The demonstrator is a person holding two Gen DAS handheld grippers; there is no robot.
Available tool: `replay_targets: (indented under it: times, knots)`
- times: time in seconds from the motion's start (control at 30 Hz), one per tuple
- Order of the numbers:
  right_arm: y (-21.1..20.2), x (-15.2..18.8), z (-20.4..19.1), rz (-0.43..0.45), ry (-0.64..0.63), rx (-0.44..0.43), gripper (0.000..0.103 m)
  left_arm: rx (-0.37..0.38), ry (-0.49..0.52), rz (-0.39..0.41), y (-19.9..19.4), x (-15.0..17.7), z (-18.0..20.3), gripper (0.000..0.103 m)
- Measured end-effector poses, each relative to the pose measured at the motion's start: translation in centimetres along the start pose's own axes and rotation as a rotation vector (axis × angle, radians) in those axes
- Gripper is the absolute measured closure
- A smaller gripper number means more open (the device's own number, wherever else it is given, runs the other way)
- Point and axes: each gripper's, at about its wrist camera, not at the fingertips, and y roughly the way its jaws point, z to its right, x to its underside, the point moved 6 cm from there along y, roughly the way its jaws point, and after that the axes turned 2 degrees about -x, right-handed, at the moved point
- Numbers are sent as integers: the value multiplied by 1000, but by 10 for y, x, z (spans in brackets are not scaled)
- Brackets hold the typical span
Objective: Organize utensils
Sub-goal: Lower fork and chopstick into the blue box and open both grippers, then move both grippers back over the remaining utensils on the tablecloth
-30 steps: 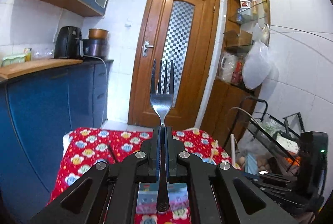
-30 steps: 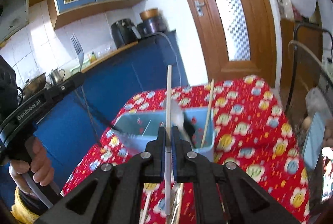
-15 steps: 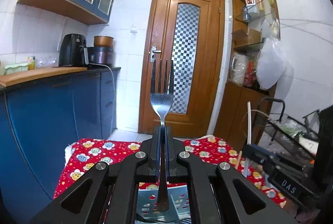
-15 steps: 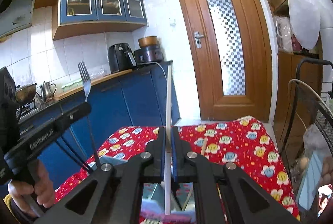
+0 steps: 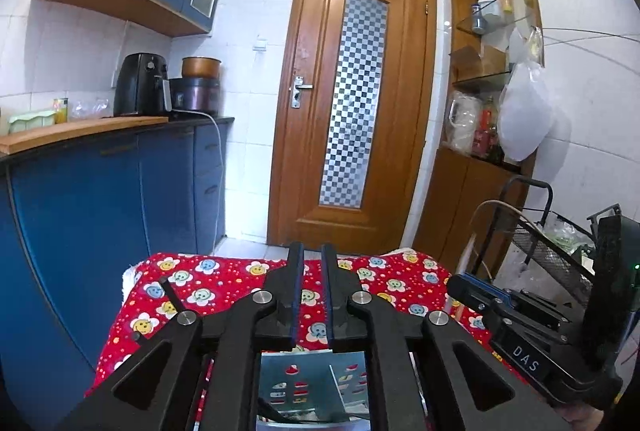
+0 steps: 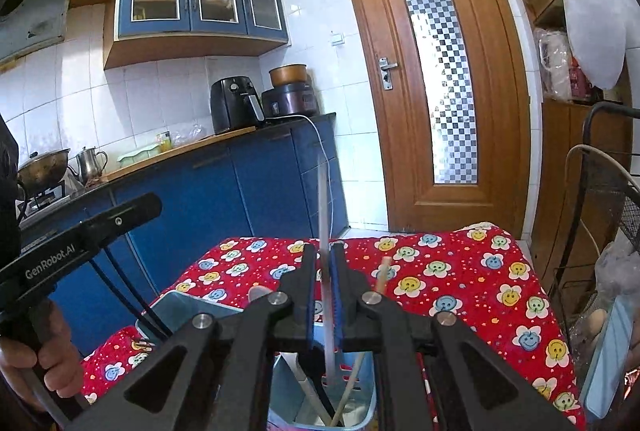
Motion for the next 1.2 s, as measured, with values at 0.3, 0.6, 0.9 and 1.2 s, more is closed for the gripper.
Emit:
replay_targets:
  times: [0.3,0.6,0.9,1.2]
  knots:
    - [-24,-10,-11,28,6,-24,82,29,-3,-11,-18,-5,4,93]
    - [-58,-6,-22,2,33,-43,82,39,18,-38,-50,-1,10,93]
    - [-86,18,-33,-82,79,-52,82,39,36,-102,-84,18,10,93]
    - [-110,51,-38,-166,101,-12,82,55,19,-228,-101,55,7,93]
